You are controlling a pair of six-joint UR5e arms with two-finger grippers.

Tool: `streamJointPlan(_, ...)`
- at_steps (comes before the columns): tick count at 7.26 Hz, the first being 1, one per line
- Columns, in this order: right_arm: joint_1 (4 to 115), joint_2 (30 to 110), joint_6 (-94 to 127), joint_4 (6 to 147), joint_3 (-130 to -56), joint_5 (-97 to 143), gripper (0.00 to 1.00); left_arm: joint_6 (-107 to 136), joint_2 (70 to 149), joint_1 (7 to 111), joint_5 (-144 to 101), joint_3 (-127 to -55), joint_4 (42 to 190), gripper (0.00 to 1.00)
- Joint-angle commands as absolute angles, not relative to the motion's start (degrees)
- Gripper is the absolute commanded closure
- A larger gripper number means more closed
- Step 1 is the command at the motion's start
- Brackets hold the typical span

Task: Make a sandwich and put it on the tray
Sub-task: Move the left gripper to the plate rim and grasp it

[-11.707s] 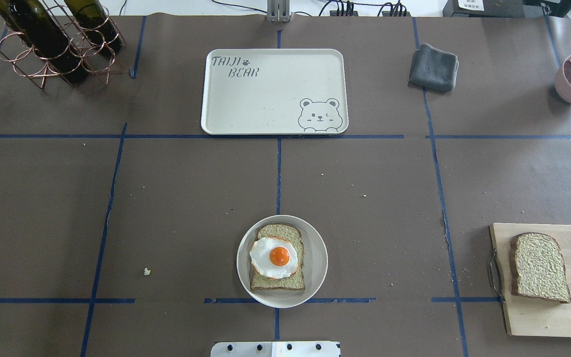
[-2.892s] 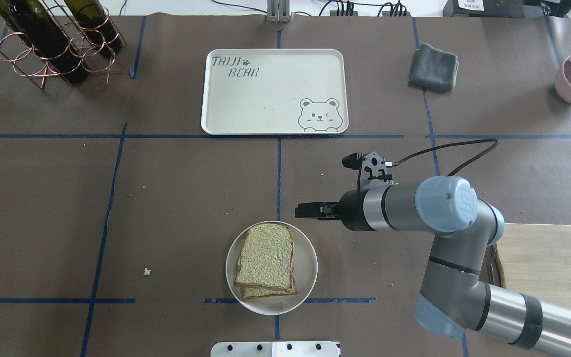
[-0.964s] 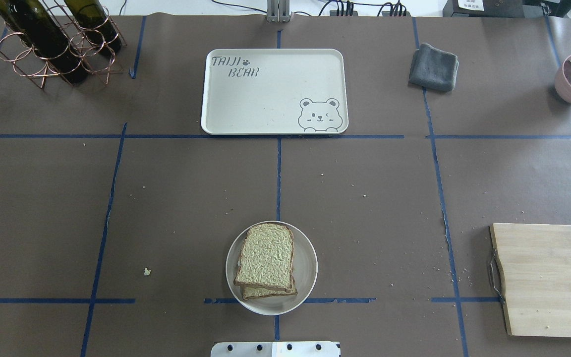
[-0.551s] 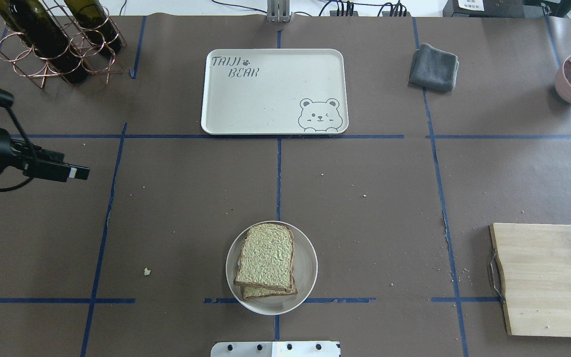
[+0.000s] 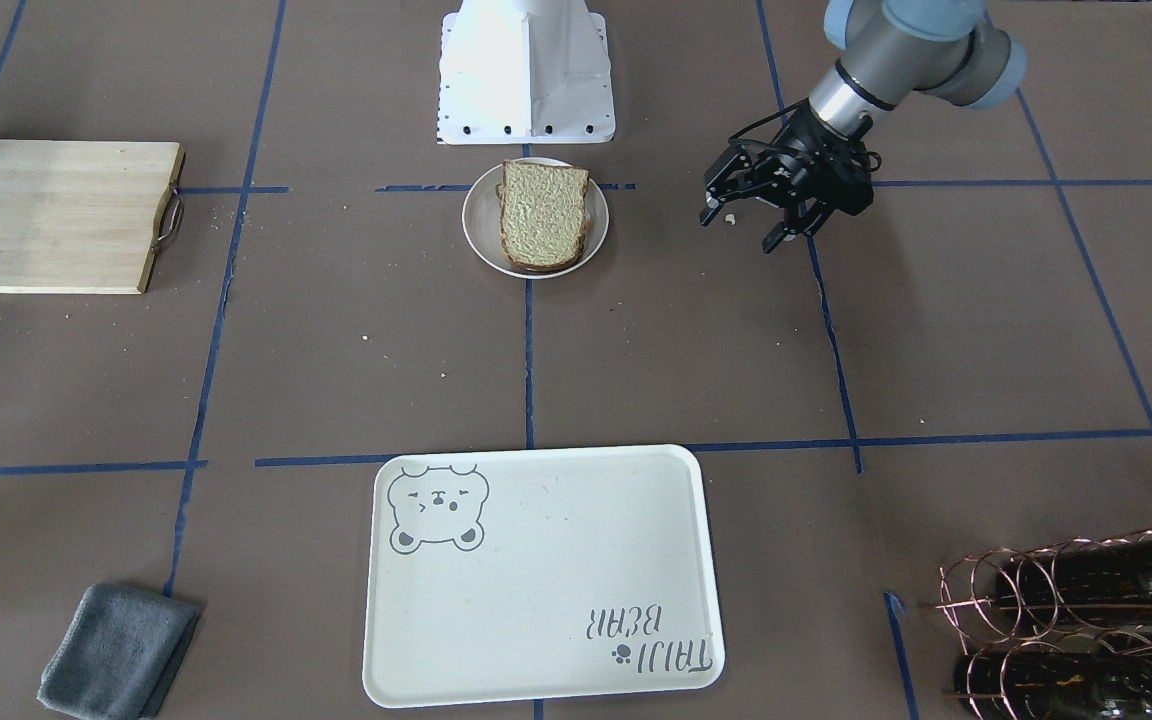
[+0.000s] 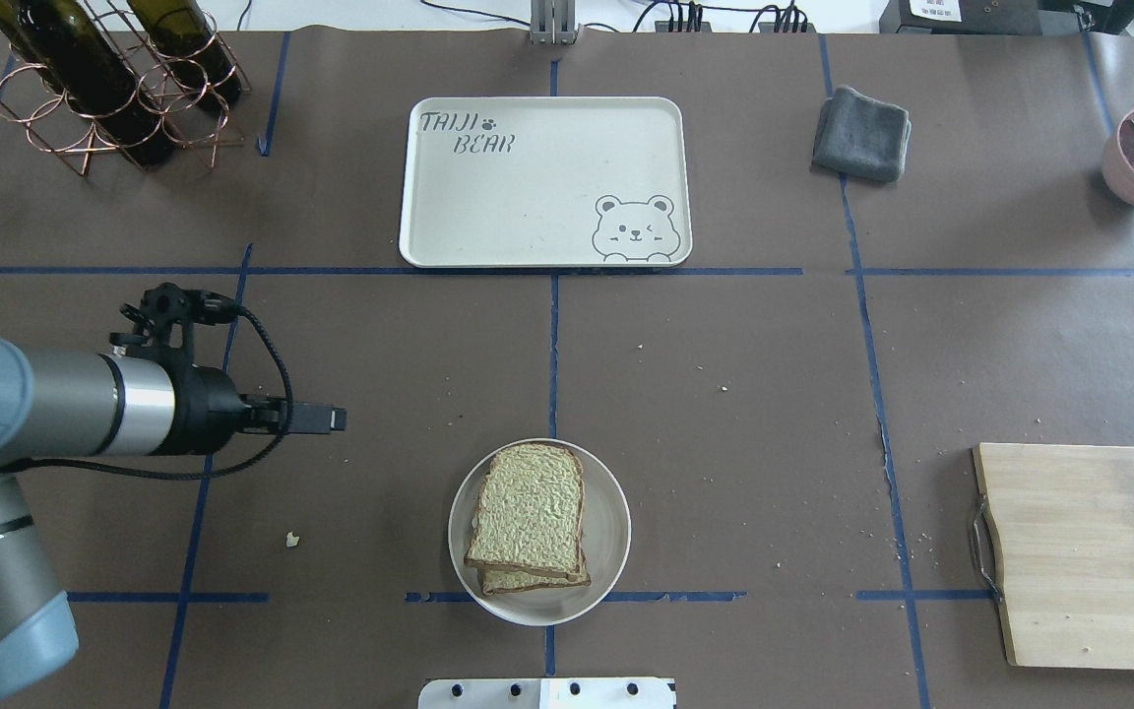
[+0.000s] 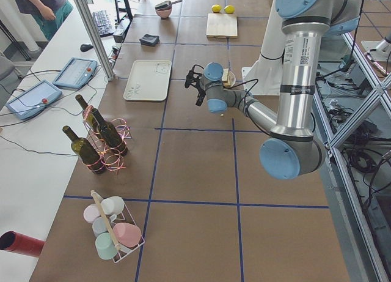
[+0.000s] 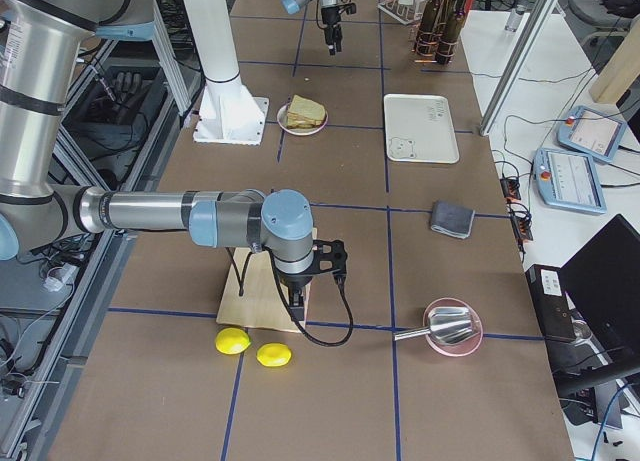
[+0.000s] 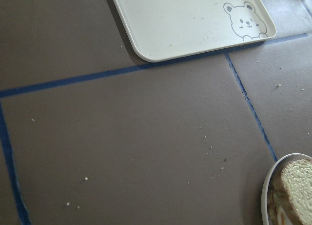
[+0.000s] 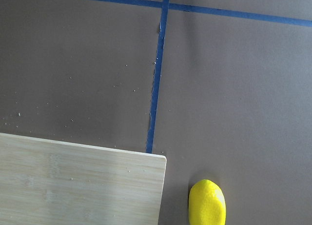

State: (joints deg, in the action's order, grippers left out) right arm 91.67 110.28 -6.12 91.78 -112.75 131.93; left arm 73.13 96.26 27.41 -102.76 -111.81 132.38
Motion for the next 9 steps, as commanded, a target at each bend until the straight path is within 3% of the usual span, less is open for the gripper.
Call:
streamJointPlan(1,91.67,110.48,-6.24,91.67,-112.50,131.92,0.00,86.09,100.18,16.74,-92.59,-111.18,129.99,0.38)
streamJointPlan(2,91.67,110.48,-6.24,91.67,-112.41,131.92,0.00,90.13,100.63,14.61,-91.77,-110.31,129.99,0.56)
streamJointPlan(7,91.67,110.30,-6.24,91.67,-111.62,131.92,0.00,90.53,106.26,13.89,-91.67,-104.50,129.99,0.62)
streamJointPlan(9,91.67,110.30,-6.24,91.67,-111.53,131.92,0.00,90.53,106.69,12.84,-91.58,-104.15,129.99,0.74)
